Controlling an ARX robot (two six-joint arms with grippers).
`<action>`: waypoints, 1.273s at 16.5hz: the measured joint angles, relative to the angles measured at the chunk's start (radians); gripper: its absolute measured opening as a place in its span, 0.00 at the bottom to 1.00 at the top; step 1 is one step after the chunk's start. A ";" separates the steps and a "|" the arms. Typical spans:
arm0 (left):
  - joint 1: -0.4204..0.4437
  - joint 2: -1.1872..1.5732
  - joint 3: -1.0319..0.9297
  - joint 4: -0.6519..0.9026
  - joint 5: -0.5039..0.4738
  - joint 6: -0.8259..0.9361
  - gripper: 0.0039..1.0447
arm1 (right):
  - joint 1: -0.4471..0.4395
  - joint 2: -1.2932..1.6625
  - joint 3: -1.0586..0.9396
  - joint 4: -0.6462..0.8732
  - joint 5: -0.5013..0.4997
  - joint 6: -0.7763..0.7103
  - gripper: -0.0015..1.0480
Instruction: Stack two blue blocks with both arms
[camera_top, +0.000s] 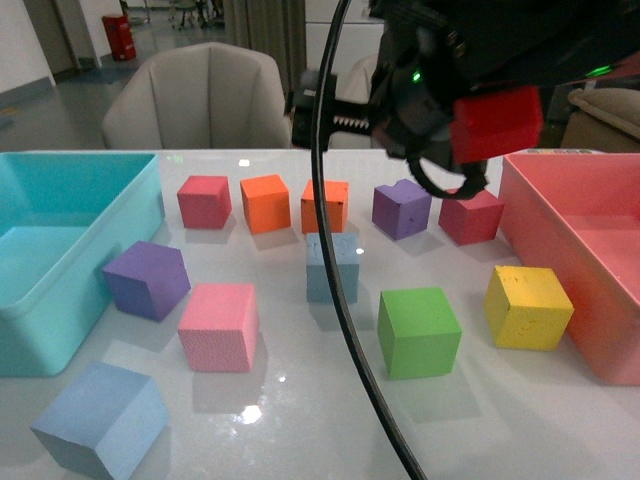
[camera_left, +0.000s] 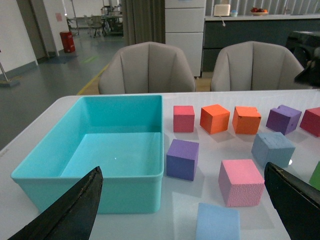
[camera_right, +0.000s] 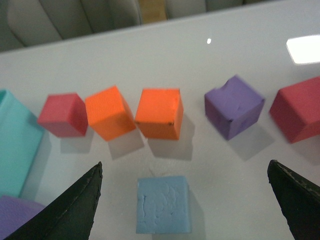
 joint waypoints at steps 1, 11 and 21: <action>0.000 0.000 0.000 0.000 0.000 0.000 0.94 | 0.002 -0.034 -0.035 0.027 0.017 -0.005 0.94; 0.000 0.000 0.000 0.000 0.000 0.000 0.94 | -0.066 -1.251 -1.176 0.330 0.126 -0.363 0.55; 0.000 0.000 0.000 0.000 0.000 0.000 0.94 | -0.472 -1.740 -1.341 0.113 -0.273 -0.392 0.02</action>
